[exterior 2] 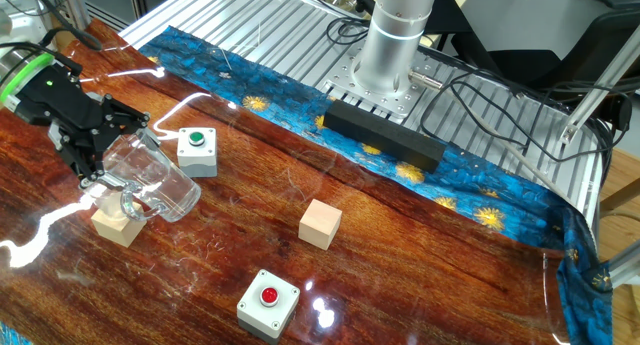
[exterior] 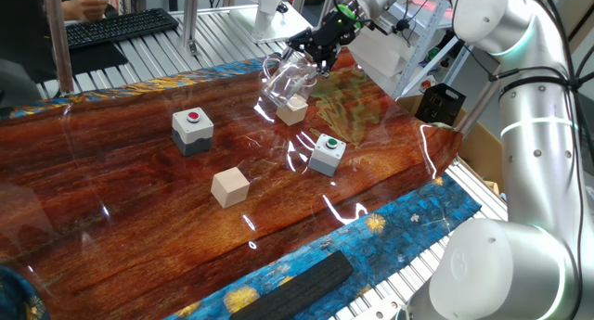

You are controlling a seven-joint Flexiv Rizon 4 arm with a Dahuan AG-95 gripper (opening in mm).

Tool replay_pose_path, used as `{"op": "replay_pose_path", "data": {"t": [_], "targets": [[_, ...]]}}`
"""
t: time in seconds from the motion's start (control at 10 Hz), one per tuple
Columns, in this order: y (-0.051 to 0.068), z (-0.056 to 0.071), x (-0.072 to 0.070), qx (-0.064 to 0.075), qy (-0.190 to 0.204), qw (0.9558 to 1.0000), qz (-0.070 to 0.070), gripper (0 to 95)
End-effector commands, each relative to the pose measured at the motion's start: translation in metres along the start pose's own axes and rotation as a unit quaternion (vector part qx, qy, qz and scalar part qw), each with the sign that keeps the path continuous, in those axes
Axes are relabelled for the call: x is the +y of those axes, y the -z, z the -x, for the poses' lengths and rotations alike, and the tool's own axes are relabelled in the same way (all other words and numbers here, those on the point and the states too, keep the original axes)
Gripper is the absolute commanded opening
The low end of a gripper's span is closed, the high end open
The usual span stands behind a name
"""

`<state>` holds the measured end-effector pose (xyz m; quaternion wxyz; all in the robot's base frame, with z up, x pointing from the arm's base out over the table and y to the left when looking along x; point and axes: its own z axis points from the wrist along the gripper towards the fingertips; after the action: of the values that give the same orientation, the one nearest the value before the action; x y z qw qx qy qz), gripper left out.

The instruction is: Pour the water from one cup into another empty cup

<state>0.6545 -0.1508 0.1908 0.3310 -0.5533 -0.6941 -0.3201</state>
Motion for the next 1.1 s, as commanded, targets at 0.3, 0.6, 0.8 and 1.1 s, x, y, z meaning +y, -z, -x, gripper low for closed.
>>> {"op": "replay_pose_path", "data": {"t": [0.3,0.6,0.8,1.1], "targets": [[-0.0005,-0.0005,0.0004,0.002,-0.002,1.0000,0.001,0.0],[-0.0005,-0.0005,0.0004,0.007,-0.005,1.0000,0.002,0.0],[-0.0006,-0.0005,0.0004,0.010,-0.007,0.9999,0.003,0.0],[-0.0007,-0.0005,0.0006,0.016,-0.009,0.9998,0.004,0.0]]}}
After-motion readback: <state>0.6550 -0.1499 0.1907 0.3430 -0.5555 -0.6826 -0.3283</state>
